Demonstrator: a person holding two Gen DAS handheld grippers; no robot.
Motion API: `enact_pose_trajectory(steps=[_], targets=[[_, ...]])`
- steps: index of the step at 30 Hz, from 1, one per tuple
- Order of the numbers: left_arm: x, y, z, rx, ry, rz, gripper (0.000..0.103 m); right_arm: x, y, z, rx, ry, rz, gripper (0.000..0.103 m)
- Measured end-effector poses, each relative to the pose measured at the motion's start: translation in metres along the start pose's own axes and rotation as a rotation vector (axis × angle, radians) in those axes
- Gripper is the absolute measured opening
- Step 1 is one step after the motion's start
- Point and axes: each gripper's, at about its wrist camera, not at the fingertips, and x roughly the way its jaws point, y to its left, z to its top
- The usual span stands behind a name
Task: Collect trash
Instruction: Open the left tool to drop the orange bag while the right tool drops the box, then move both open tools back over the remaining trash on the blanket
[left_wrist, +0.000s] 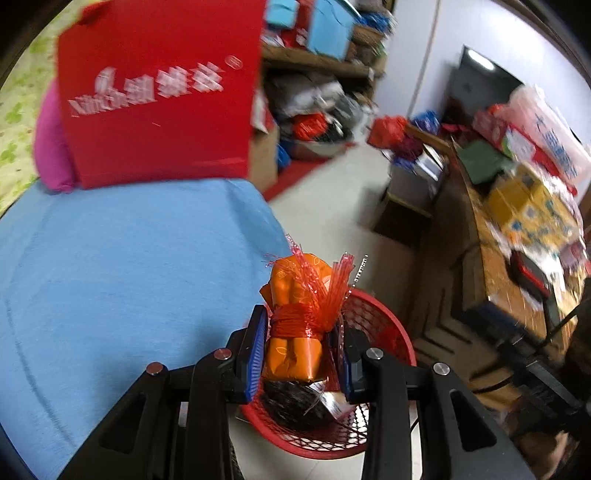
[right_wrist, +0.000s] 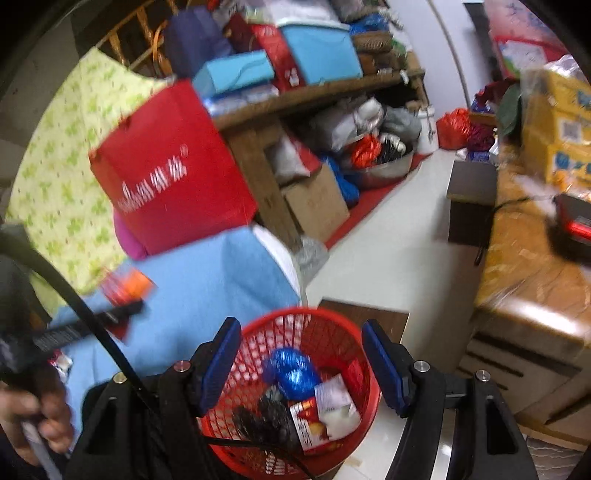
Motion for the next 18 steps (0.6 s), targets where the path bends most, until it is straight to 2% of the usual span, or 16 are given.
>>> enact_pose_trajectory(steps=[2, 5, 7, 9, 14, 18], targets=[[0.015, -0.011, -0.002, 0.039, 0.047, -0.025, 0.036, -0.008, 0.000, 0.006, 0.006, -0.022, 0.002, 0.072], [0.030, -0.020, -0.006, 0.074, 0.090, -0.023, 0.043, -0.018, 0.001, 0.013, 0.013, -0.057, -0.001, 0.072], [0.032, -0.018, -0.009, 0.072, 0.100, -0.003, 0.063, -0.022, 0.003, 0.017, 0.016, -0.077, 0.000, 0.072], [0.023, -0.011, -0.009, 0.052, 0.069, 0.015, 0.070, -0.024, 0.008, 0.020, 0.009, -0.087, 0.005, 0.072], [-0.014, 0.021, -0.008, -0.020, -0.016, 0.043, 0.071, -0.024, 0.028, 0.022, -0.025, -0.090, 0.034, 0.071], [-0.055, 0.059, -0.019, -0.096, -0.099, 0.103, 0.074, -0.027, 0.054, 0.021, -0.071, -0.100, 0.081, 0.071]])
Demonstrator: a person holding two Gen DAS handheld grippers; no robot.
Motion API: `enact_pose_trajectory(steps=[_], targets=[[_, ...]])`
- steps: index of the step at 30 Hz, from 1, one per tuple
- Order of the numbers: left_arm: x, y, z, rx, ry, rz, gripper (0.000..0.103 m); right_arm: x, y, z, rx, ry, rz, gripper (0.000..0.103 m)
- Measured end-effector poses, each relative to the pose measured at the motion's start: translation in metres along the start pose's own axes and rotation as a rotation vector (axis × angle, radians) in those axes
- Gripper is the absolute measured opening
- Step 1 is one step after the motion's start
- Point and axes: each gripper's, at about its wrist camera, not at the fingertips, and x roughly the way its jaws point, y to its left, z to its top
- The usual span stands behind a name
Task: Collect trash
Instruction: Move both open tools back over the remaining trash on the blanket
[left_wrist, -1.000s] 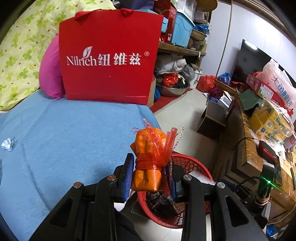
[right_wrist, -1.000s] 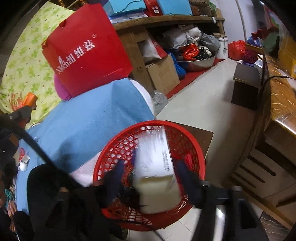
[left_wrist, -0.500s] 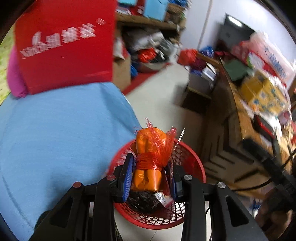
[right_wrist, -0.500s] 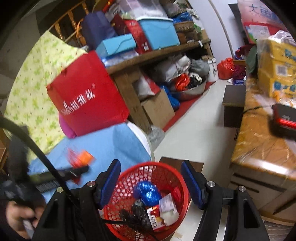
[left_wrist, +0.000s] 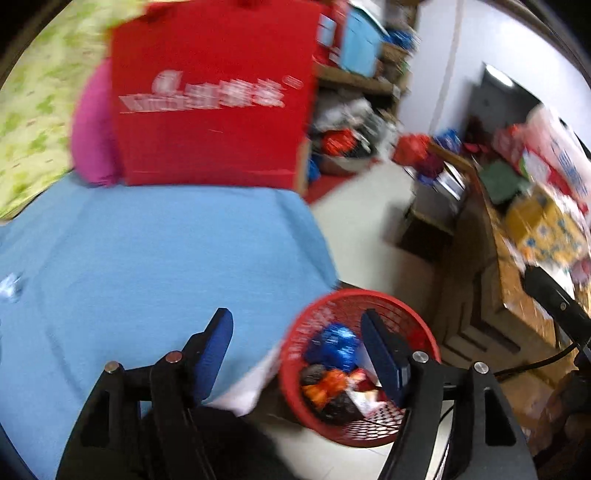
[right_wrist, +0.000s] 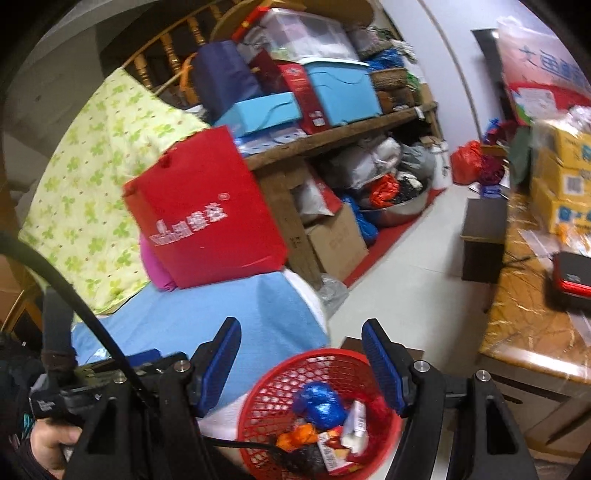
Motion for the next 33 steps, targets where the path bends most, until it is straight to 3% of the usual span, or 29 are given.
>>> enact_pose_trajectory(steps=[8, 21, 33], targets=[[-0.054, 0.101, -0.044, -0.199, -0.072, 0.169, 0.074, 0.013, 0.064, -0.005, -0.092, 0.030, 0.107, 0.071], [-0.117, 0.273, -0.136, -0.601, -0.123, 0.448, 0.074, 0.045, 0.248, -0.030, -0.399, 0.109, 0.408, 0.071], [-0.135, 0.348, -0.166, -0.732, -0.123, 0.599, 0.074, 0.090, 0.370, -0.064, -0.575, 0.167, 0.596, 0.071]])
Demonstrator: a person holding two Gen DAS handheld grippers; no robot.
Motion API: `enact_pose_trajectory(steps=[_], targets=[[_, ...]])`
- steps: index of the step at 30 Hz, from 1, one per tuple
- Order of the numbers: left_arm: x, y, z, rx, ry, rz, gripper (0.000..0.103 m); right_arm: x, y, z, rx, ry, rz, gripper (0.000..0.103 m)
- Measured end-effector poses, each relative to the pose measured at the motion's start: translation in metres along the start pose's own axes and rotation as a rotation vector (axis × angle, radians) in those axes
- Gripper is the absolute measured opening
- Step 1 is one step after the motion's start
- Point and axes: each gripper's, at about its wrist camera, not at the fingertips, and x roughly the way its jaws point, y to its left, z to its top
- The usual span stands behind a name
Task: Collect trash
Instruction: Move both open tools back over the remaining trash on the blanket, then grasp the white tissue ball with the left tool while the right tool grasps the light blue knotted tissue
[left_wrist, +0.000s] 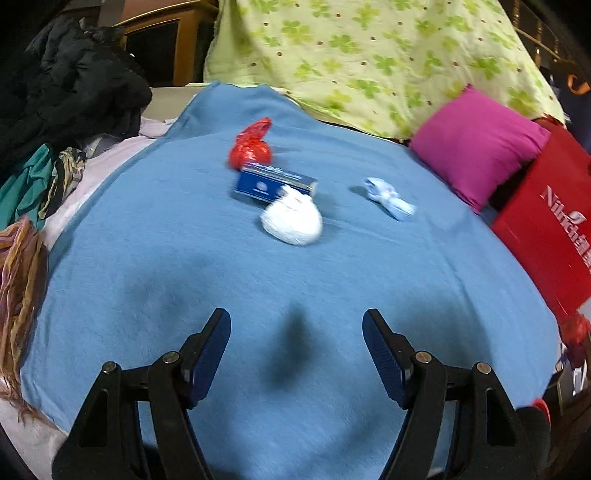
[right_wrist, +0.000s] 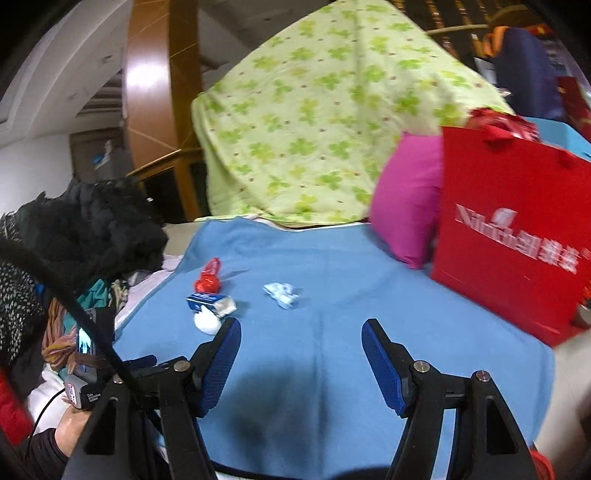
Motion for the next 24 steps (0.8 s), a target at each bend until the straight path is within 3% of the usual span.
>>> enact_pose_trajectory(steps=[11, 17, 21, 22, 23, 24], targets=[[0.059, -0.017, 0.056, 0.031, 0.001, 0.066, 0.080, 0.053, -0.005, -0.036, 0.085, 0.116, 0.049, 0.072], [0.100, -0.016, 0.070, 0.017, 0.051, 0.136, 0.080, 0.054, -0.024, -0.048, 0.128, 0.135, 0.033, 0.072], [0.113, -0.011, 0.073, 0.005, 0.075, 0.123, 0.079, 0.055, -0.032, -0.048, 0.139, 0.147, 0.024, 0.071], [0.116, -0.008, 0.072, -0.005, 0.083, 0.096, 0.057, 0.055, -0.032, -0.048, 0.136, 0.152, 0.024, 0.071], [0.118, -0.006, 0.071, -0.006, 0.095, 0.077, 0.041, 0.054, -0.030, -0.047, 0.130, 0.153, 0.024, 0.071], [0.118, -0.004, 0.071, -0.006, 0.099, 0.067, 0.041, 0.054, -0.029, -0.047, 0.124, 0.153, 0.022, 0.072]])
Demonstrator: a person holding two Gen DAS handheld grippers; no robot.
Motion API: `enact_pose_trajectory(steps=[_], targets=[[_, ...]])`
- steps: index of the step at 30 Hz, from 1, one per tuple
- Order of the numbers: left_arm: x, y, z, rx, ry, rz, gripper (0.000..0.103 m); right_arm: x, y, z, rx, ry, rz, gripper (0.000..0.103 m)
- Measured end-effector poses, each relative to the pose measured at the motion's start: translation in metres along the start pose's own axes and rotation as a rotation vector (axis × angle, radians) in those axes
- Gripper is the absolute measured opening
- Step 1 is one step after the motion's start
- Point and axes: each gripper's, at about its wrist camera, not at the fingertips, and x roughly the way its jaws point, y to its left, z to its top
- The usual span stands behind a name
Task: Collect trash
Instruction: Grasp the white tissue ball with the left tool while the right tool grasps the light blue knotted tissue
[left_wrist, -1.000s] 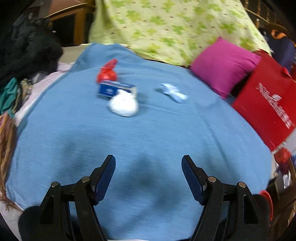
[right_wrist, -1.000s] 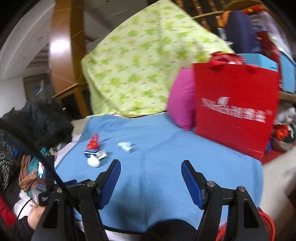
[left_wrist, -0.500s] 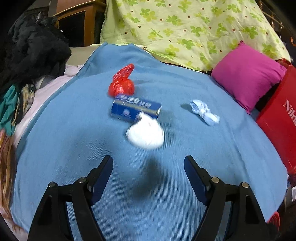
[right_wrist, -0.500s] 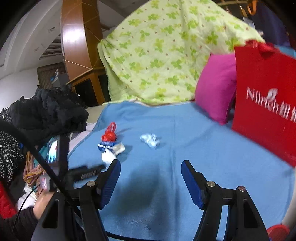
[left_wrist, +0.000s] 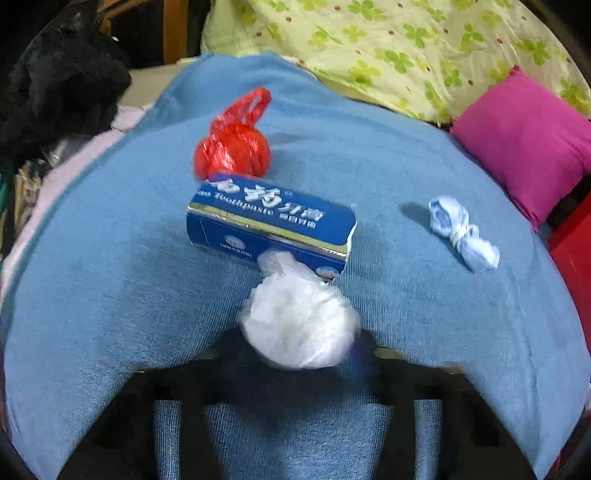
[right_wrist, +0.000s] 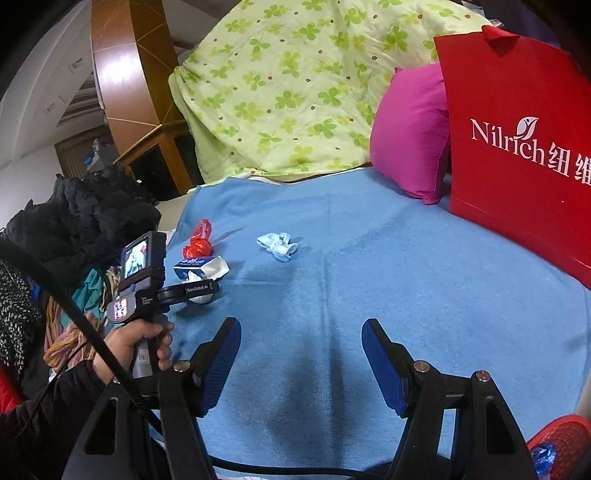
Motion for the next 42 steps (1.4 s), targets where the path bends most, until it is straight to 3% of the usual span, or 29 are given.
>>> enact_pose_trajectory(steps=[6, 12, 18, 24, 30, 33, 38, 42], targets=[[-0.036, 0.010, -0.010, 0.000, -0.059, -0.012, 0.040, 0.011, 0.010, 0.003, -0.024, 0.032, -0.004, 0.071], [-0.069, 0.047, -0.020, -0.096, -0.150, 0.038, 0.040, 0.048, 0.028, 0.016, -0.068, 0.098, 0.019, 0.072], [-0.067, 0.067, -0.016, -0.157, -0.182, 0.078, 0.040, 0.118, 0.048, 0.046, -0.155, 0.158, -0.015, 0.071], [-0.057, 0.072, -0.013, -0.191, -0.158, 0.054, 0.040, 0.211, 0.047, 0.086, -0.130, 0.240, -0.051, 0.071], [-0.055, 0.071, -0.012, -0.197, -0.157, 0.034, 0.040, 0.271, 0.055, 0.105, -0.166, 0.286, -0.101, 0.070], [-0.052, 0.070, -0.012, -0.197, -0.155, 0.032, 0.040, 0.294, 0.063, 0.104, -0.215, 0.315, -0.133, 0.059], [-0.048, 0.067, -0.012, -0.187, -0.146, 0.022, 0.040, 0.309, 0.061, 0.098, -0.240, 0.353, -0.143, 0.029], [-0.048, 0.061, -0.012, -0.168, -0.150, 0.023, 0.040, 0.286, 0.065, 0.096, -0.261, 0.329, -0.140, 0.028]])
